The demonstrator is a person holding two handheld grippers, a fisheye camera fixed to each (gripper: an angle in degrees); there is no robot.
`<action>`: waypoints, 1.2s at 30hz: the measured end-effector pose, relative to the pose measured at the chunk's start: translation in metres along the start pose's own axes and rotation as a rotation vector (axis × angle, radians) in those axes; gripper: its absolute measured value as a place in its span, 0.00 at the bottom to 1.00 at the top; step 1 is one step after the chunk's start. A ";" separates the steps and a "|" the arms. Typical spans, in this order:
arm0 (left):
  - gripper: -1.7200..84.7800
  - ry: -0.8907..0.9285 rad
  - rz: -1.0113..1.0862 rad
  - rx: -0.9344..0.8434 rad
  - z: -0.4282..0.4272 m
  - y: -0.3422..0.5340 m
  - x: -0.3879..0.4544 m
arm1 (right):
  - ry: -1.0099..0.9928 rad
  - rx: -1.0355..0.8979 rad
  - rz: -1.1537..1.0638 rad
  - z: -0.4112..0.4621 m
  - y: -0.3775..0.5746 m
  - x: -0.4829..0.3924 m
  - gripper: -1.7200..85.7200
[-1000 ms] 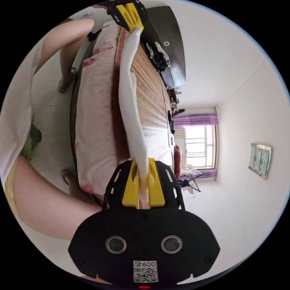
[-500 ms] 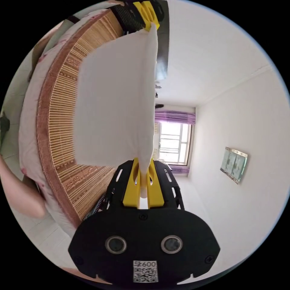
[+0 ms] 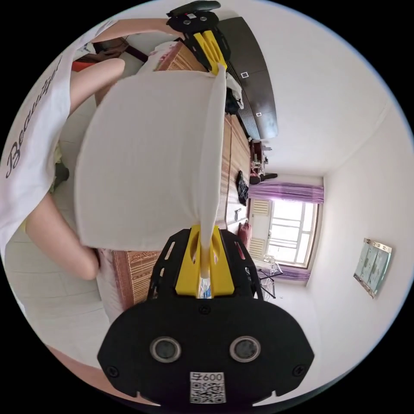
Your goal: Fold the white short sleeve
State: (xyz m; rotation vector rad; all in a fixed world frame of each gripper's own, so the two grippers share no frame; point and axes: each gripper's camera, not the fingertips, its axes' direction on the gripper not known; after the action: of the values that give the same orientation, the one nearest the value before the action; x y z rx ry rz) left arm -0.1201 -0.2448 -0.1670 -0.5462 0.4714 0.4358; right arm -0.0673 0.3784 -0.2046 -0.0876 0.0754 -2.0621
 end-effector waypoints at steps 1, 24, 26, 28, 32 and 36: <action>0.06 -0.026 0.002 0.007 -0.003 -0.002 -0.001 | 0.040 0.008 0.019 -0.003 0.005 0.006 0.01; 0.05 0.252 0.036 -0.032 -0.032 -0.173 -0.071 | -0.345 0.001 0.058 -0.048 0.170 0.101 0.01; 0.05 0.262 0.041 -0.016 -0.021 -0.194 -0.071 | -0.334 -0.020 0.099 -0.042 0.196 0.117 0.01; 0.05 0.290 0.031 0.005 -0.004 -0.225 -0.072 | -0.315 -0.039 0.123 -0.035 0.218 0.131 0.01; 0.05 0.340 0.029 0.030 0.030 -0.275 -0.075 | -0.255 -0.084 0.180 -0.011 0.269 0.173 0.01; 0.05 0.336 0.024 0.058 0.073 -0.340 -0.079 | -0.189 -0.106 0.229 0.013 0.312 0.214 0.01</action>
State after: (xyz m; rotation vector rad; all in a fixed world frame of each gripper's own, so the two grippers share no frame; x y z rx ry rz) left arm 0.0110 -0.4849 0.0615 -0.5597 0.8108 0.3530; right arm 0.1060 0.0422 -0.2137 -0.3244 0.0743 -1.8121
